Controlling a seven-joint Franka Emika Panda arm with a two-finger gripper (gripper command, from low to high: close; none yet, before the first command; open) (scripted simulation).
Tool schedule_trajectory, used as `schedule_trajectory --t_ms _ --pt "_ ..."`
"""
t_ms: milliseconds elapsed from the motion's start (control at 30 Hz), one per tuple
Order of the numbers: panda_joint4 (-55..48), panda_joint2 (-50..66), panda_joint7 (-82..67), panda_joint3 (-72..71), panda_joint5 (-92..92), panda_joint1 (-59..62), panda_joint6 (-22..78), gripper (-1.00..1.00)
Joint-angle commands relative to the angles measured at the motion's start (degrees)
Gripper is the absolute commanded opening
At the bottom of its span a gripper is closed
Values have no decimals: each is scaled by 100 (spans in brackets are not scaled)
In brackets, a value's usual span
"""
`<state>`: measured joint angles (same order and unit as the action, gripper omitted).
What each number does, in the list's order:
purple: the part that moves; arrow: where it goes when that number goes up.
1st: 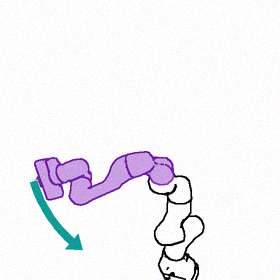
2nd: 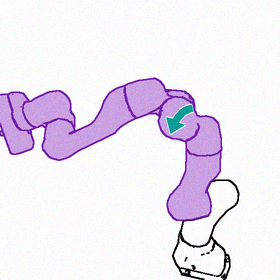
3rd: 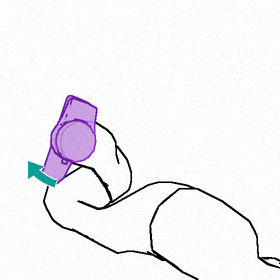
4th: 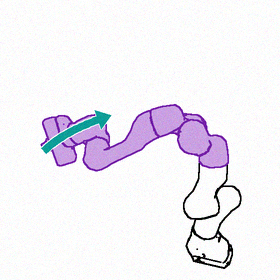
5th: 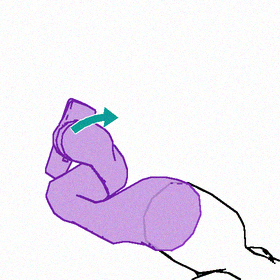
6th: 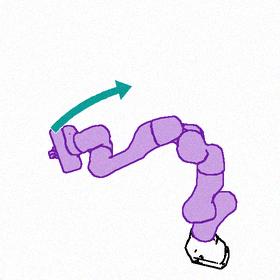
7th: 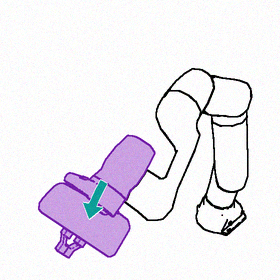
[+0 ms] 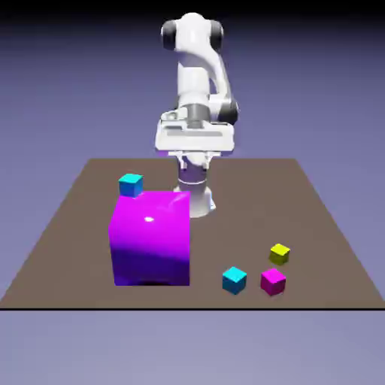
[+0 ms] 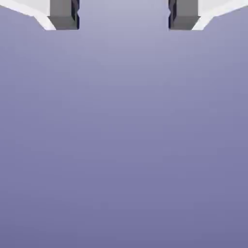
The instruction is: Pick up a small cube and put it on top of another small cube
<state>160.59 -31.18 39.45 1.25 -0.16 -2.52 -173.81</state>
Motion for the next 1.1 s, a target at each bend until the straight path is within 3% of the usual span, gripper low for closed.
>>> schedule_trajectory --t_ms 0,1067 --pt "-34 123 -250 104 -13 -152 17 0" --pt "-1124 4055 -8223 3417 -438 -5004 546 0"
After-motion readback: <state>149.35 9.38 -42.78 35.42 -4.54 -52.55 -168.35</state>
